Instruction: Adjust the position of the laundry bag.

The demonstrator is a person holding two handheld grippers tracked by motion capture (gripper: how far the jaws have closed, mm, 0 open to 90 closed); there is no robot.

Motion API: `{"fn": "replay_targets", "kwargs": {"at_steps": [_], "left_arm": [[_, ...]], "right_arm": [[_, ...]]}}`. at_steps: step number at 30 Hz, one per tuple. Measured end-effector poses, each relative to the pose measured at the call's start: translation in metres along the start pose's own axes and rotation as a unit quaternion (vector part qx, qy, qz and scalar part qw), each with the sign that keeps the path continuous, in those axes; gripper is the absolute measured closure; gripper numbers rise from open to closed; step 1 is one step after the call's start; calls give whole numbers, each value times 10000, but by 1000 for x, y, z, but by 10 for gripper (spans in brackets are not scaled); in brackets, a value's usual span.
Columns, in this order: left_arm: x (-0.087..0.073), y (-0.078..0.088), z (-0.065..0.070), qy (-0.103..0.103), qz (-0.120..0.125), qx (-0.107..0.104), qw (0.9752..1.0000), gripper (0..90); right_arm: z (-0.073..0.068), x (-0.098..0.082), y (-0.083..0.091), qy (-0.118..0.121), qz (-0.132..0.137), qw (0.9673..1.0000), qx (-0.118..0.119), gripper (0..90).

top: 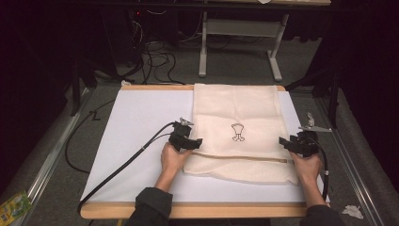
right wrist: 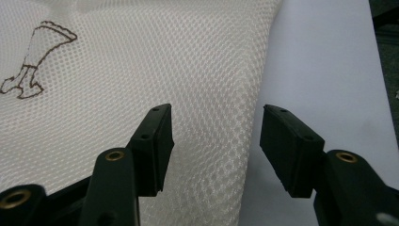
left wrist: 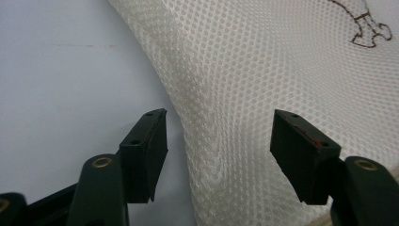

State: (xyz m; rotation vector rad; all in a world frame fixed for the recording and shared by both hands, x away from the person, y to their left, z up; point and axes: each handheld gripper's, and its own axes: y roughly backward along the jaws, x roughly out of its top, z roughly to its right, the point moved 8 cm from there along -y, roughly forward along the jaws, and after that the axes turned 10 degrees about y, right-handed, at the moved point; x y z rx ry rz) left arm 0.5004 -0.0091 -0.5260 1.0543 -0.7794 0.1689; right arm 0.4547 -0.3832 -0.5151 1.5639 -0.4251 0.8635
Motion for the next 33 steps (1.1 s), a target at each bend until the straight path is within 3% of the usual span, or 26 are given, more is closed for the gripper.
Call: {"fn": "replay_targets", "kwargs": {"at_steps": [6,9,12,13,14,15,20,33], "left_arm": [[-1,-5,2,-49,27,-7,10000,481],[0,-5,2,-70,53,-36,10000,612],[1,-4,2,-160,104,19,9998,680],[0,-4,2,-207,113,5,9997,742],[0,-4,2,-207,113,5,9997,769],[1,-3,3,-229,135,-29,9996,802],[2,-1,3,-200,133,-111,9996,843],[11,15,6,-252,334,-263,9988,848]], "right_arm": [[0,-1,-5,-26,-136,9999,21,480],[0,-4,-9,28,-307,9995,29,609],[-2,-6,-11,132,-382,9992,60,679],[-3,-5,-10,158,-341,9992,93,762],[-3,-5,-10,158,-341,9992,93,762],[-3,-5,-10,217,-342,9991,113,817],[-3,-4,-9,254,-340,9989,192,856],[-4,1,1,234,-86,9991,337,865]]}}
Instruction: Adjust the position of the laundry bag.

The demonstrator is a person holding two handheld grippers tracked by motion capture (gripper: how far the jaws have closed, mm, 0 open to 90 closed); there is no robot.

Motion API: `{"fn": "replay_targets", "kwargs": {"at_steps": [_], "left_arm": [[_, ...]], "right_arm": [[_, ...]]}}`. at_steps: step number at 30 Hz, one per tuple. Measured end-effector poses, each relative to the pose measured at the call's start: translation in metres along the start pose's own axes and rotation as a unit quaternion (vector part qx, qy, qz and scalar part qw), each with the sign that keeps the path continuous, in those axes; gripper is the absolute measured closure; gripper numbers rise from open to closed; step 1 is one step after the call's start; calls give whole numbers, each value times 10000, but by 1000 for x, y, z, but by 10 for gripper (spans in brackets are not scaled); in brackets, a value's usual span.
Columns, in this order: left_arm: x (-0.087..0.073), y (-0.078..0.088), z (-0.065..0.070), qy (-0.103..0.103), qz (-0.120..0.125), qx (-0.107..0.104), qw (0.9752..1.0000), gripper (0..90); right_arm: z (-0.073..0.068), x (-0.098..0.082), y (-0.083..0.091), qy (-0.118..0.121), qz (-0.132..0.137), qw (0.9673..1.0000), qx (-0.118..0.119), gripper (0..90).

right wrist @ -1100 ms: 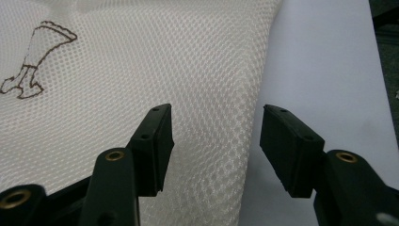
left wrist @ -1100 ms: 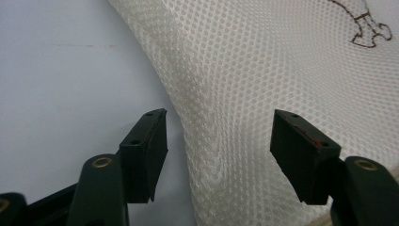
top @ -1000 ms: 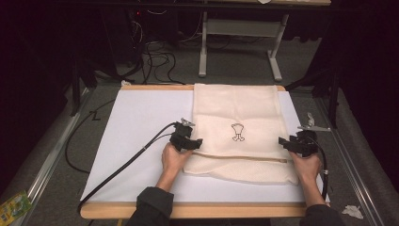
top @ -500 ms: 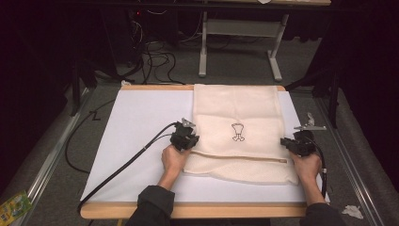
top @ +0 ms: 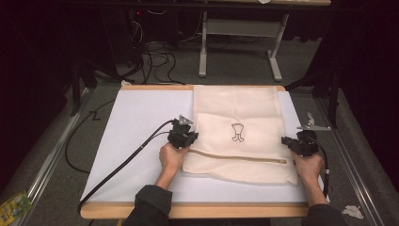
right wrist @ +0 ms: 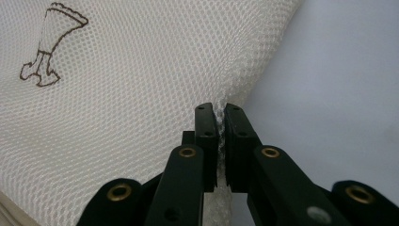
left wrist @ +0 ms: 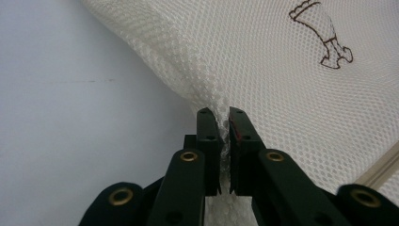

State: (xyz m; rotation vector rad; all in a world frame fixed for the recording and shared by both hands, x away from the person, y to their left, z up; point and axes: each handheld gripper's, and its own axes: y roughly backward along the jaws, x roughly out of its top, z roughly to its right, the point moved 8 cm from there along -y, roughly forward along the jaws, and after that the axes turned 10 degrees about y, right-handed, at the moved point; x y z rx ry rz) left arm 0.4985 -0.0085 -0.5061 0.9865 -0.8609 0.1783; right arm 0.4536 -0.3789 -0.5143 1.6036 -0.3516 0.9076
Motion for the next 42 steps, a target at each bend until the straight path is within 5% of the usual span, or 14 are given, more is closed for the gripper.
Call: {"fn": "replay_targets", "kwargs": {"at_steps": [12,42], "left_arm": [[2,9,-2,-103,16,24,9999,848],[2,30,-18,35,174,55,9998,849]], "right_arm": [[-6,4,3,48,85,9999,138,869],[-25,14,3,181,232,9988,387,869]]}}
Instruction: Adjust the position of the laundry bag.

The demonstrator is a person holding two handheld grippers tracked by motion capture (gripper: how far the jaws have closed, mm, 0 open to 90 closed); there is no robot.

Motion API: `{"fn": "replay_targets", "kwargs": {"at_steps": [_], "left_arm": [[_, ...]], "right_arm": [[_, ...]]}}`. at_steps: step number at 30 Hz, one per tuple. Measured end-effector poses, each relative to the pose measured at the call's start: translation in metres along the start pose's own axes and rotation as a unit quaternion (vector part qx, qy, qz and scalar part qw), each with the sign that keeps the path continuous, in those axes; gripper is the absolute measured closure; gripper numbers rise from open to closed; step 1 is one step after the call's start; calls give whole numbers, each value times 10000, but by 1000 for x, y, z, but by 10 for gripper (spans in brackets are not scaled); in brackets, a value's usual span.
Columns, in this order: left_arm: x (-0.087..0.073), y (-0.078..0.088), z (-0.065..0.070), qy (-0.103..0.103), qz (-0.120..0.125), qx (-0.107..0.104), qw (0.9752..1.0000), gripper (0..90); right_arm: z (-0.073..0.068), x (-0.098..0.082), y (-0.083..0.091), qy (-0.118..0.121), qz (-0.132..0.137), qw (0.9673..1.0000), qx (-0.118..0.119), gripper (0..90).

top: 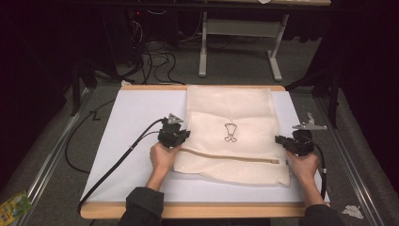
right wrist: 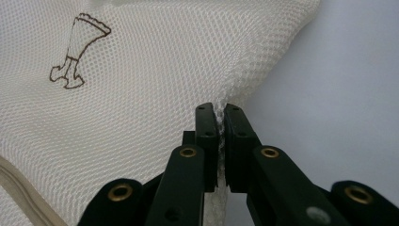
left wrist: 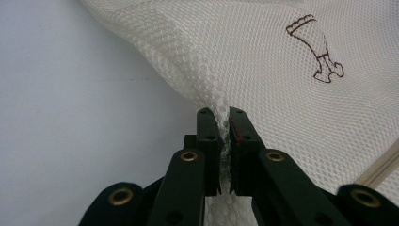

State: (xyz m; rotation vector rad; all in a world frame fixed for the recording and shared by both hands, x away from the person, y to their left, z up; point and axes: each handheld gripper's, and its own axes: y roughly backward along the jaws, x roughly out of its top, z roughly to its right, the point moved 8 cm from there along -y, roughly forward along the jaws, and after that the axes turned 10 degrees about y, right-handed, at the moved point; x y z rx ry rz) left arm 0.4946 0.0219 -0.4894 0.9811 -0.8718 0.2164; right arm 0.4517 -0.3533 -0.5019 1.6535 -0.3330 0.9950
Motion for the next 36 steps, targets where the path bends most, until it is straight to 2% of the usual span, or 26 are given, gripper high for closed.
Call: {"fn": "replay_targets", "kwargs": {"at_steps": [8,32,36], "left_arm": [[-2,6,-6,29,17,22,10000,849],[-11,33,-32,173,144,203,9995,848],[-13,39,-38,201,215,249,9993,844]], "right_arm": [[-6,3,-2,1,18,10000,64,869],[-37,22,-14,236,65,9993,295,869],[-44,24,-19,229,84,9988,420,868]]}}
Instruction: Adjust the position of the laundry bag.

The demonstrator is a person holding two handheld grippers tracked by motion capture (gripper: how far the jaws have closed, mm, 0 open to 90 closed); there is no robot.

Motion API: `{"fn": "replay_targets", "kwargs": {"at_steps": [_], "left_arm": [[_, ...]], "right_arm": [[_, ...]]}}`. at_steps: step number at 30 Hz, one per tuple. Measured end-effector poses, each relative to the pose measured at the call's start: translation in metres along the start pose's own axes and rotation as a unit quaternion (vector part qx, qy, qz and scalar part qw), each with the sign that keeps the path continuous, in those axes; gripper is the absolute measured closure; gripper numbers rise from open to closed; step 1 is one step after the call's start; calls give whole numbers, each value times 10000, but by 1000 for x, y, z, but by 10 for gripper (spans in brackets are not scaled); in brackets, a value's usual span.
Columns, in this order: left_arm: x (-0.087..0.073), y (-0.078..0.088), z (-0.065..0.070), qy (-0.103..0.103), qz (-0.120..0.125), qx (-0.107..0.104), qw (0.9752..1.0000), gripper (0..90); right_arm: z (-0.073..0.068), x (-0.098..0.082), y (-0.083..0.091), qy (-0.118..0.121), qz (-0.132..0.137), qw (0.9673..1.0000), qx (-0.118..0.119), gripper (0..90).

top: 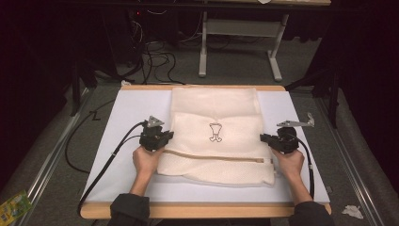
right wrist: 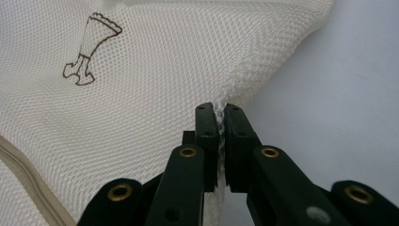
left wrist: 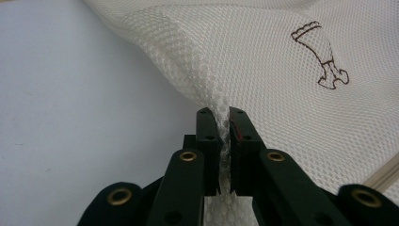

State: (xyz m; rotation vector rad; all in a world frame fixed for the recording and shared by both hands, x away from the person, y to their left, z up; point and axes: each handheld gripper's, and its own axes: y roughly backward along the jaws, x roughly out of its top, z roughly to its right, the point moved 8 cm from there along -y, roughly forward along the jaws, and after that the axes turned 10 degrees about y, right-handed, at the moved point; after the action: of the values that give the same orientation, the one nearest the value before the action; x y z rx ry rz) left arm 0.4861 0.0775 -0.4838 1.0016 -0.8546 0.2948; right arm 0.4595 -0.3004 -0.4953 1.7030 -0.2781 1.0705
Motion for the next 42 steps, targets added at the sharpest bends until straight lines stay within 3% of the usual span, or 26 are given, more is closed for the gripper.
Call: {"fn": "replay_targets", "kwargs": {"at_steps": [16,26,31,34,36,42], "left_arm": [[-18,20,-30,193,40,250,9995,833],[-28,15,-36,225,-95,393,9989,817],[-29,14,-37,232,-66,454,9987,756],[-29,14,-39,320,-12,499,9982,624],[-28,16,-39,332,58,542,9980,532],[-27,21,-35,251,243,590,9976,478]], "right_arm": [[-27,5,-18,100,2,9996,270,864],[-33,2,-23,148,-42,9996,226,854],[-32,-3,-27,149,-80,9996,207,830],[-30,-5,-28,130,-54,9998,161,745],[-28,-5,-27,83,-7,9998,164,614],[-24,-7,-21,111,32,9999,18,518]]}}
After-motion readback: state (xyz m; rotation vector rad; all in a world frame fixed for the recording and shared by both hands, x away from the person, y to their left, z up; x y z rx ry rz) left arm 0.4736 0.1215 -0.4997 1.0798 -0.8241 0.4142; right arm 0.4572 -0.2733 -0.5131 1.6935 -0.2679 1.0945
